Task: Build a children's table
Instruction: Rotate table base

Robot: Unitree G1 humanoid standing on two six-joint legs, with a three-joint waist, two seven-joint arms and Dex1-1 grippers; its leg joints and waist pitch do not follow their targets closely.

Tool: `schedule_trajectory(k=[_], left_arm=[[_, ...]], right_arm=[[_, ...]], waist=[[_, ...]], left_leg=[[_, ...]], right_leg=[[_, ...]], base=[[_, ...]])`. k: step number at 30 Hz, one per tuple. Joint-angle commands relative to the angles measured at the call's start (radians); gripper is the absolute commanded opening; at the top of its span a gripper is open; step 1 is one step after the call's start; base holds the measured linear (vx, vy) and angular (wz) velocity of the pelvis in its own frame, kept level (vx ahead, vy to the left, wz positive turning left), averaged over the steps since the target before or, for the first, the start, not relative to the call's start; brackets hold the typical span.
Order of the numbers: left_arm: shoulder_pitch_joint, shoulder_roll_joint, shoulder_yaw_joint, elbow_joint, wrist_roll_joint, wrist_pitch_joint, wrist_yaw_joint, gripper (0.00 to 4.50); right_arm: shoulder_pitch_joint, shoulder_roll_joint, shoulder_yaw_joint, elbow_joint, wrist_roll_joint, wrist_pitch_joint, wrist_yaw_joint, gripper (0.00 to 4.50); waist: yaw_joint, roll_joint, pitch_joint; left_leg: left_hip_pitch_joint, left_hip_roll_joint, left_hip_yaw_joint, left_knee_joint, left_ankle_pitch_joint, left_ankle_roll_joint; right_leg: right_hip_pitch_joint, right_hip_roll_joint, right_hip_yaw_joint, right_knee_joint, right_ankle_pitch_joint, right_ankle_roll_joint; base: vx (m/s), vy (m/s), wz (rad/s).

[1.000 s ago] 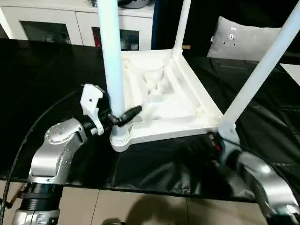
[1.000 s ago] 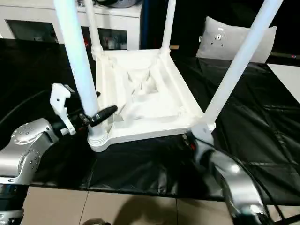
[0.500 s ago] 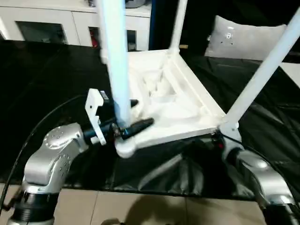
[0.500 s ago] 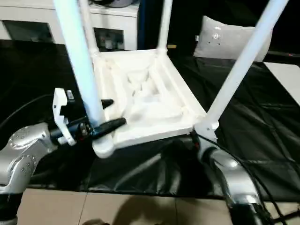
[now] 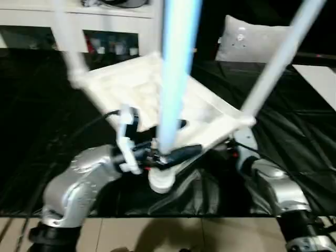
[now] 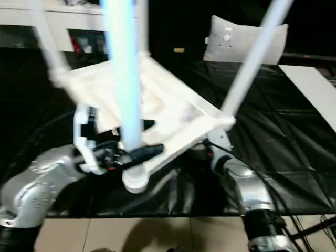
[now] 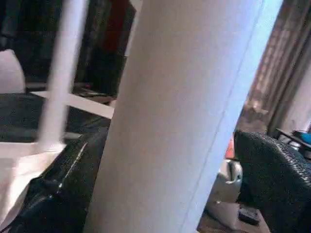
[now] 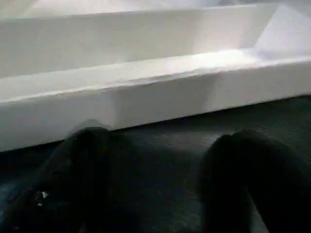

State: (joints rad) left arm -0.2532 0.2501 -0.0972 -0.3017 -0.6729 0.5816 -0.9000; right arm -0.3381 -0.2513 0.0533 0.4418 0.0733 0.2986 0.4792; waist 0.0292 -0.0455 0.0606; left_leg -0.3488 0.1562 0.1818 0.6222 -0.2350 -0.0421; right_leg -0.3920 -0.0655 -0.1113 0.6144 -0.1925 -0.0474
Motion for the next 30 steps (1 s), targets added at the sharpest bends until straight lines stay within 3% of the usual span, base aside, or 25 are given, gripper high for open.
schedule_trajectory(k=[1,7,9,13,15,21,24,25,27,30], left_arm=[[-0.029,-0.024,-0.060,-0.031,-0.021,0.012,-0.009,4.43],[-0.082,-0.079,-0.103,0.005,-0.009,0.003,0.001,4.43],[-0.094,-0.101,-0.112,0.025,0.010,-0.016,0.012,4.43],[-0.134,-0.155,-0.120,0.109,0.099,-0.091,0.075,4.43],[-0.149,-0.156,-0.123,0.155,0.150,-0.129,0.100,4.43],[-0.184,-0.166,-0.103,0.239,0.240,-0.201,0.184,4.43],[-0.213,-0.175,-0.092,0.314,0.324,-0.262,0.270,4.43],[-0.214,-0.174,-0.094,0.325,0.343,-0.292,0.277,4.43],[-0.207,-0.171,-0.098,0.317,0.340,-0.296,0.265,4.43],[-0.166,-0.144,-0.117,0.261,0.327,-0.285,0.218,4.43]], right_arm=[[-0.040,0.036,0.064,0.016,0.019,-0.035,0.044,4.50],[-0.095,0.075,0.071,0.124,-0.018,-0.096,0.049,4.50],[-0.105,0.082,0.073,0.141,-0.026,-0.109,0.051,4.50],[-0.123,0.104,0.084,0.163,-0.028,-0.130,0.042,4.50],[-0.124,0.103,0.083,0.176,-0.039,-0.141,0.023,4.50],[-0.119,0.084,0.060,0.195,-0.065,-0.163,-0.004,4.50],[-0.101,0.045,0.057,0.145,-0.088,-0.159,-0.013,4.50],[-0.081,0.008,0.075,0.070,-0.117,-0.135,-0.007,4.50],[-0.066,-0.017,0.083,0.011,-0.131,-0.114,0.005,4.50],[-0.022,-0.082,0.084,-0.164,-0.140,0.000,0.044,4.50]], waist=[[0.012,0.005,-0.059],[0.013,0.006,-0.057],[0.012,0.013,-0.057],[0.012,0.013,-0.056],[0.012,0.014,-0.057],[0.019,0.015,-0.062],[0.020,0.015,-0.062],[0.028,0.009,-0.060],[0.039,0.010,-0.060],[0.043,0.004,-0.060]], left_leg=[[-0.013,0.083,-0.038,-0.081,-0.065,0.033],[-0.009,0.081,-0.031,-0.079,-0.080,0.022],[-0.008,0.081,-0.031,-0.079,-0.097,0.016],[-0.004,0.079,-0.032,-0.079,-0.139,0.014],[-0.004,0.082,-0.035,-0.081,-0.138,0.015],[-0.004,0.088,-0.034,-0.080,-0.099,0.020],[-0.002,0.084,-0.033,-0.078,-0.105,0.023],[-0.002,0.083,-0.032,-0.078,-0.109,0.025],[-0.001,0.086,-0.033,-0.079,-0.097,0.027],[-0.002,0.086,-0.033,-0.080,-0.094,0.033]], right_leg=[[0.065,-0.111,0.081,-0.076,-0.225,-0.172],[0.062,-0.103,0.081,-0.085,-0.266,-0.159],[0.060,-0.101,0.079,-0.090,-0.289,-0.152],[0.057,-0.097,0.076,-0.103,-0.358,-0.118],[0.058,-0.097,0.075,-0.101,-0.349,-0.109],[0.060,-0.098,0.076,-0.086,-0.239,-0.147],[0.060,-0.096,0.075,-0.088,-0.246,-0.138],[0.061,-0.100,0.075,-0.094,-0.279,-0.123],[0.060,-0.101,0.077,-0.092,-0.282,-0.108],[0.062,-0.099,0.078,-0.090,-0.281,-0.096]], base=[[0.000,0.000,0.00],[0.000,0.000,0.00],[0.000,0.000,0.00],[0.000,0.000,0.00],[0.000,0.000,0.00],[0.000,0.000,0.00],[0.000,0.000,0.00],[0.000,0.000,0.00],[0.000,0.000,0.00],[0.000,0.000,0.00]])
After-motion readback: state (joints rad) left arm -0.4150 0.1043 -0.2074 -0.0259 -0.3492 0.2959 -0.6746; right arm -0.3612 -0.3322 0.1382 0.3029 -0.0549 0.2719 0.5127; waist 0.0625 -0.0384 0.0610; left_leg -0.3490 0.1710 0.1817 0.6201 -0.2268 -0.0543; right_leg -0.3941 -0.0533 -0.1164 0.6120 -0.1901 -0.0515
